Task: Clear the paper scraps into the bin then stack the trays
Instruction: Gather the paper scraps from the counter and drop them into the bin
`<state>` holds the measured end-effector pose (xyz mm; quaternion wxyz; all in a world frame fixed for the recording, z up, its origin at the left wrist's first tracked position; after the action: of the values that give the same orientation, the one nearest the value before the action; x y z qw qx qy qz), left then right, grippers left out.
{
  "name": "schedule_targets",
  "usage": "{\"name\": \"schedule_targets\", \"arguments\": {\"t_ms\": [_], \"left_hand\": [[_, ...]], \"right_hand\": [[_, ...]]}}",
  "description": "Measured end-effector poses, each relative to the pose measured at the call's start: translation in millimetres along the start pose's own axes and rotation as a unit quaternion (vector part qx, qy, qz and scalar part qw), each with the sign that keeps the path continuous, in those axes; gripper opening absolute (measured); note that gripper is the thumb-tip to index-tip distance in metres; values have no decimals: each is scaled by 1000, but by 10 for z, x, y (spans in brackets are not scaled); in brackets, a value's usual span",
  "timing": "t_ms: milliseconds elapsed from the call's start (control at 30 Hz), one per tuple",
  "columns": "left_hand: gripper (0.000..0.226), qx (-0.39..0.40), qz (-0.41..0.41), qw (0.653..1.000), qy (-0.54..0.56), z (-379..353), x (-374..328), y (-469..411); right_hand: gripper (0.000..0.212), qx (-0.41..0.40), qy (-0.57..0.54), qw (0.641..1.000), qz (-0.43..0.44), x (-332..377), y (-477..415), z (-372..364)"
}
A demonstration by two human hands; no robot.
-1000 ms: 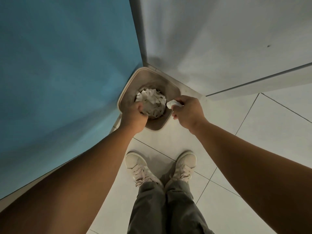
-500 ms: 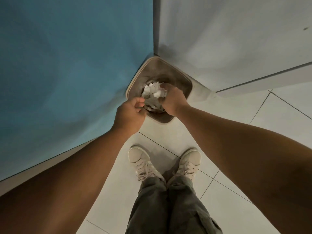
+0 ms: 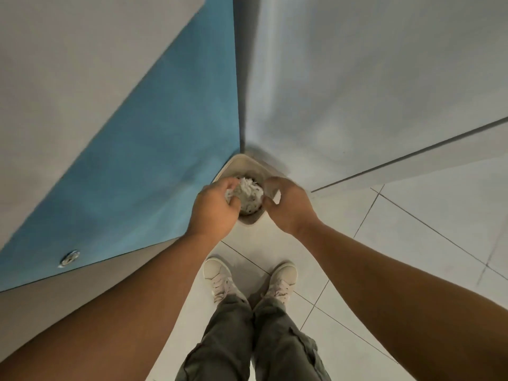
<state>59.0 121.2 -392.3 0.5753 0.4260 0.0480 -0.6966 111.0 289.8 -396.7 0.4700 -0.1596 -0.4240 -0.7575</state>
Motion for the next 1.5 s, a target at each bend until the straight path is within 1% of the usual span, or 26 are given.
{"name": "schedule_targets", "arguments": {"t_ms": [133,300,533,700,867,1033,1200,1333,1500], "left_hand": [[37,-27,-59,996,-59,461,-680,385],[32,-76,-143,981,-109,1023,-1444,921],[40,-161,-174,966,-103,1875,-2204,1484],[41,-242,-171,950,-96,2498,-2427,1849],[39,-305,-142,936,-99,3011,-2237,2245],[36,-350,-81,931,-69,3409,-1723,2639],[34,-363,-26,930,-55,3766,-1120,2913],[34,-372,9,926,-60,4060,-637,3010],[35,-369,36,927,-50,4403,-64,3007]], "right_hand": [[45,-8,42,998,54,538,449,635],[40,-56,74,986,139,1165,949,1395],[43,-91,67,965,238,2061,1492,2063],[42,-87,57,941,322,2680,1787,2249],[42,-59,83,922,374,3201,1981,2125],[39,-10,112,897,427,3707,2092,1694],[40,34,143,880,452,4175,2120,1104],[40,66,169,875,448,4544,2031,623],[42,78,205,868,445,5036,1845,62]]}}
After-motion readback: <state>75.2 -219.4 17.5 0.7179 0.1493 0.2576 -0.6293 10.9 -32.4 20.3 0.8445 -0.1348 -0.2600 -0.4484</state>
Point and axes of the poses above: each hand's wrist, its own y-axis away from the middle knuckle, its own z-axis out of the back of the hand, x = y × z, the point moved 4 cm from there along -y, towards the middle knuckle, and after that the axes turned 6 degrees about x, right-handed, at the moved point
